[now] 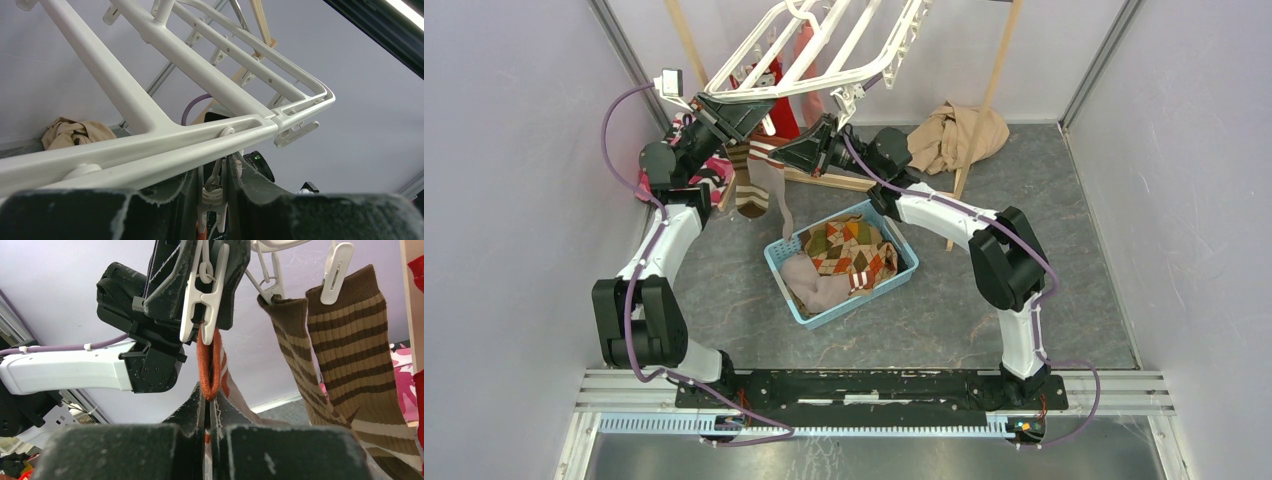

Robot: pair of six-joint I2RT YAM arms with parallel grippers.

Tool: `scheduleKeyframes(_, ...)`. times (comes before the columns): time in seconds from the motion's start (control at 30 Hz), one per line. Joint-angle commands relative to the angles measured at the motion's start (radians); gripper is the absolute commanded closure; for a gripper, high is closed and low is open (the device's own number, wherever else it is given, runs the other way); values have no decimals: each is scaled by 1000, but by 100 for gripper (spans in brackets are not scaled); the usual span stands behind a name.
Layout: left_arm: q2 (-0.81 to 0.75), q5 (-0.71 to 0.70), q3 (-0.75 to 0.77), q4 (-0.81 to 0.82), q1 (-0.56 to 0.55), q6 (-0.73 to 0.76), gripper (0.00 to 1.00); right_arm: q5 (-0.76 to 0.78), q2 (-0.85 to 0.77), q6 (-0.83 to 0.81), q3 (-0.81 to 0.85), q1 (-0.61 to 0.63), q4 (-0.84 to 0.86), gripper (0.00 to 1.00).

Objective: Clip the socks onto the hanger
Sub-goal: Clamp the sock onto the hanger.

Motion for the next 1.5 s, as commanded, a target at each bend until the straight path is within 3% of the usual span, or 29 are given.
scheduleKeyframes(0.0,1,26,23,39,3,-12,78,21,12,32,62,4,14,100)
scheduleKeyframes(0.83,24,67,53,23,9,35,78,-12,-61,50,-42,-8,104,100)
scheduleKeyframes(1.47,23,98,41,26,10,60,78,-10,-43,83,11,-13,99,100)
